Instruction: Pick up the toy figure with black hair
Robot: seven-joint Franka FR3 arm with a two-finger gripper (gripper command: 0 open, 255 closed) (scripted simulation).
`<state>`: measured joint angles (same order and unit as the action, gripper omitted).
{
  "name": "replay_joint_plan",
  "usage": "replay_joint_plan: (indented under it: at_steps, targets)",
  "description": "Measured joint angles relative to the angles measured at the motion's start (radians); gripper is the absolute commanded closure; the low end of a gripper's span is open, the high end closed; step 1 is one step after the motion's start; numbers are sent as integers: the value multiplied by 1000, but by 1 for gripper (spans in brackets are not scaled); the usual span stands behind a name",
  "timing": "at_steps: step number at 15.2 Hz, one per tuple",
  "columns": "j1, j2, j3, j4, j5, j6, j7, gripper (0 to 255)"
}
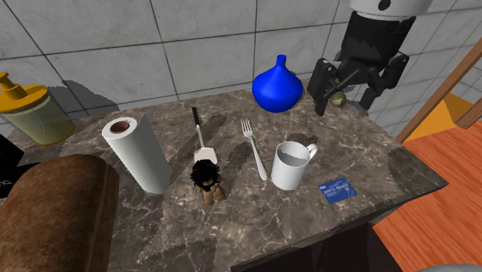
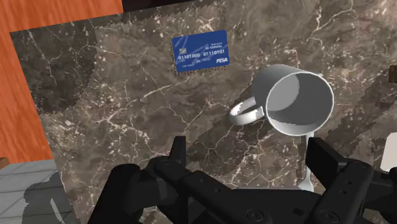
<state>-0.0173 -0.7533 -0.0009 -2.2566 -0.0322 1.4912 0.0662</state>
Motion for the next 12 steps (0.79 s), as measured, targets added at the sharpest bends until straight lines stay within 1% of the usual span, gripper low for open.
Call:
replay_joint_plan:
  at_steps: [1, 4, 12]
  targets:
    - [0, 0, 0, 0, 0, 0, 0, 0]
    - [16, -14, 37, -29, 30, 23, 39, 0]
    - [86, -18, 207, -77, 157, 107, 207, 0]
